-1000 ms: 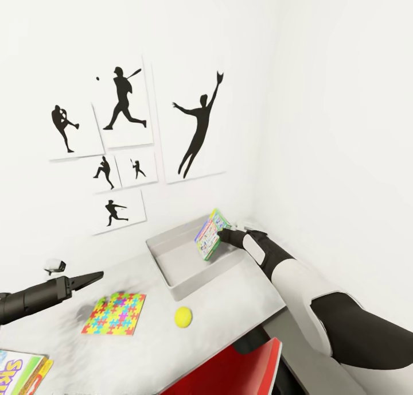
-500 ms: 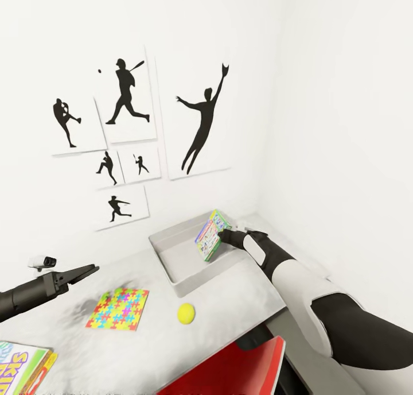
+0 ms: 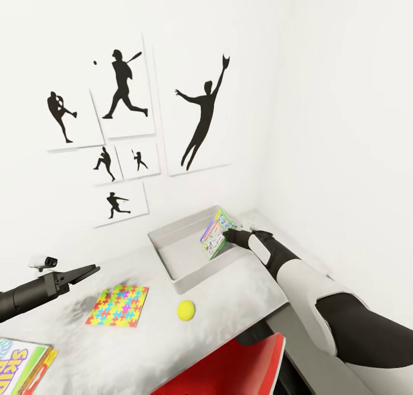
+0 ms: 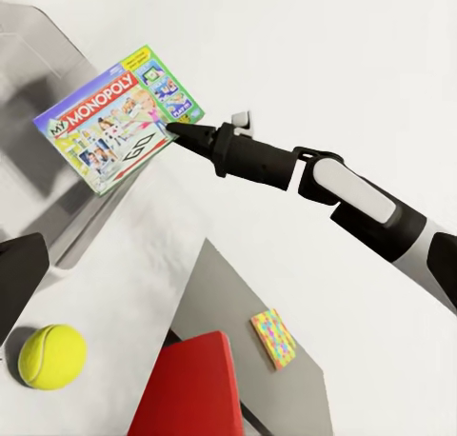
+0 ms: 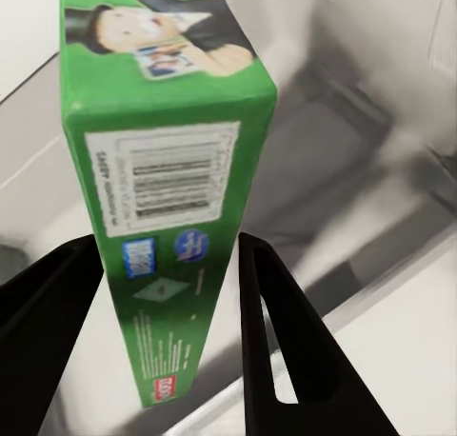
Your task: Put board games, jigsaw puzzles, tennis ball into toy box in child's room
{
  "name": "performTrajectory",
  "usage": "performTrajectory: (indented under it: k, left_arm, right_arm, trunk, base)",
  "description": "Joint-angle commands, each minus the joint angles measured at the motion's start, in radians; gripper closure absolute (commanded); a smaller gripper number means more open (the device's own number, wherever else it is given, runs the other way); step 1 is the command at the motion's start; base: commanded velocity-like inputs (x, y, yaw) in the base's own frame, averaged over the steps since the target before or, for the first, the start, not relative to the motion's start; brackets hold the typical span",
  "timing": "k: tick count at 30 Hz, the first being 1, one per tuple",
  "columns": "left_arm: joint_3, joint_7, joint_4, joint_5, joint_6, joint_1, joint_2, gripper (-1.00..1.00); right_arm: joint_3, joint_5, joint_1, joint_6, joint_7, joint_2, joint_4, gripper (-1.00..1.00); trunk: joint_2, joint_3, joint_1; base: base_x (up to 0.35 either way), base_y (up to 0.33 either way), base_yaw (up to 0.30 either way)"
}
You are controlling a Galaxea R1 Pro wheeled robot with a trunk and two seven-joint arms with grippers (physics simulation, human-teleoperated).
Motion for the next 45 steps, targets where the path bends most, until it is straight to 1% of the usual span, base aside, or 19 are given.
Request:
performTrajectory:
  k: [1,8,13,17,28,41,45]
  left_arm:
    - [0.000,-0.005,0.000,-0.002,0.010,-0.001,0.000,-1.00]
    - [0.000,-0.005,0.000,-0.002,0.010,-0.001,0.000,-1.00]
    - [0.000,-0.005,0.000,-0.002,0.008,-0.001,0.000,-1.00]
    - [0.000,-0.005,0.000,-0.003,0.008,-0.001,0.000,-1.00]
    - [0.000,-0.005,0.000,-0.003,0.008,0.000,0.000,-1.00]
    - [0.000,-0.005,0.000,-0.003,0.008,0.000,0.000,-1.00]
    - [0.000,-0.005,0.000,-0.003,0.008,0.000,0.000,-1.00]
  right_arm:
    - [0.003,0.001,-0.001,0.004,0.001,0.000,-0.001,1.00]
    - [0.004,0.005,-0.003,0.002,0.000,0.009,-0.011,1.00]
    - [0.005,0.005,-0.003,0.010,-0.003,0.011,-0.092,1.00]
    - [0.005,0.006,-0.003,0.033,-0.009,0.016,-0.114,1.00]
    - [0.010,0.008,-0.003,0.046,-0.011,0.016,-0.120,1.00]
    - [0.012,0.008,-0.003,0.044,-0.011,0.004,-0.120,1.00]
    - [0.012,0.008,-0.002,0.041,-0.011,0.002,-0.121,1.00]
  trunk:
    - [-0.002,-0.004,0.001]
    - [-0.002,-0.015,0.001]
    - [-0.002,-0.024,0.001]
    - [-0.002,-0.030,0.001]
    - [-0.002,-0.048,0.001]
    - [-0.002,-0.070,0.001]
    - [-0.002,-0.073,0.001]
  base:
    - [0.000,0.000,0.000]
    - [0.000,0.000,0.000]
    - [0.000,0.000,0.000]
    - [0.000,0.000,0.000]
    - [0.000,0.000,0.000]
    - [0.000,0.000,0.000]
    - [0.000,0.000,0.000]
